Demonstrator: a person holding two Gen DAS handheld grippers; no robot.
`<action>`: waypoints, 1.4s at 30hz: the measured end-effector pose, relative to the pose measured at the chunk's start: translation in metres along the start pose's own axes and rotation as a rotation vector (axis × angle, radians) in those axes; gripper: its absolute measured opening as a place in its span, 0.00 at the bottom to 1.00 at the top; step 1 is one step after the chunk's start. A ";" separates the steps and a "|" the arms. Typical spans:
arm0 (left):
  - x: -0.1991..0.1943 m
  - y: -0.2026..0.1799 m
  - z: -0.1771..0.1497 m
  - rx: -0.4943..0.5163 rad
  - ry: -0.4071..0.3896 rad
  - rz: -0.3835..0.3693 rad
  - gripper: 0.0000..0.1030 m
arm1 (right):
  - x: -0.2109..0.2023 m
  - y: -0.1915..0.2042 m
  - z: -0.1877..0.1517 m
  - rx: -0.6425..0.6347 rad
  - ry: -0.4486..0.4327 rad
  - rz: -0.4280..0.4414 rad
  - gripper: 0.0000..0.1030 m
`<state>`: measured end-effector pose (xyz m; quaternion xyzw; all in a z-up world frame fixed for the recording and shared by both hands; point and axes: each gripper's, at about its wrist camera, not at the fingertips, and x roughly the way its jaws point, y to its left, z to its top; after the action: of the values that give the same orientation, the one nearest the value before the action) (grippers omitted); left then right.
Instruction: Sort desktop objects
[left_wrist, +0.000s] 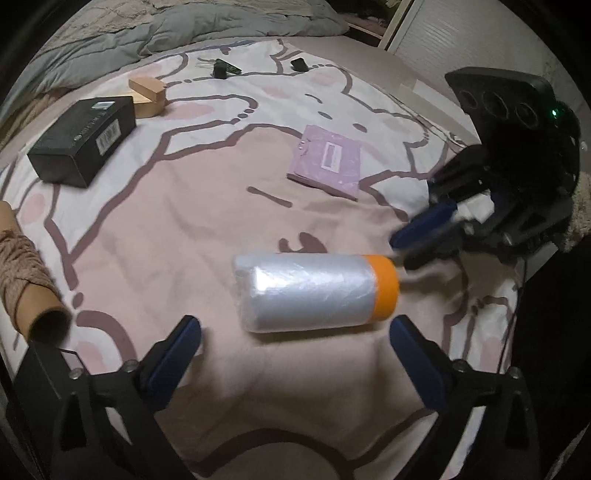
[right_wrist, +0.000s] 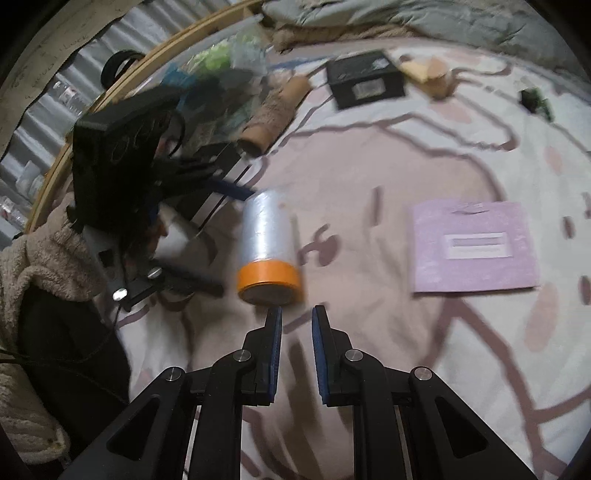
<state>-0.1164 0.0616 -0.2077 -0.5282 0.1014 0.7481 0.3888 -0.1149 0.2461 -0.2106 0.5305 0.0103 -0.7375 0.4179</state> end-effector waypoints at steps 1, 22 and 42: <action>0.000 -0.002 0.000 0.003 0.002 -0.007 1.00 | -0.005 -0.003 0.000 0.000 -0.016 -0.029 0.16; 0.016 -0.017 0.004 -0.041 0.024 0.032 1.00 | -0.004 -0.082 0.041 0.116 -0.071 -0.210 1.00; 0.022 -0.007 0.007 -0.174 -0.013 0.025 1.00 | 0.043 -0.061 0.034 -0.088 0.007 -0.420 1.00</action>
<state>-0.1191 0.0806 -0.2220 -0.5539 0.0400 0.7621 0.3328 -0.1832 0.2447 -0.2562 0.5006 0.1544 -0.8052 0.2778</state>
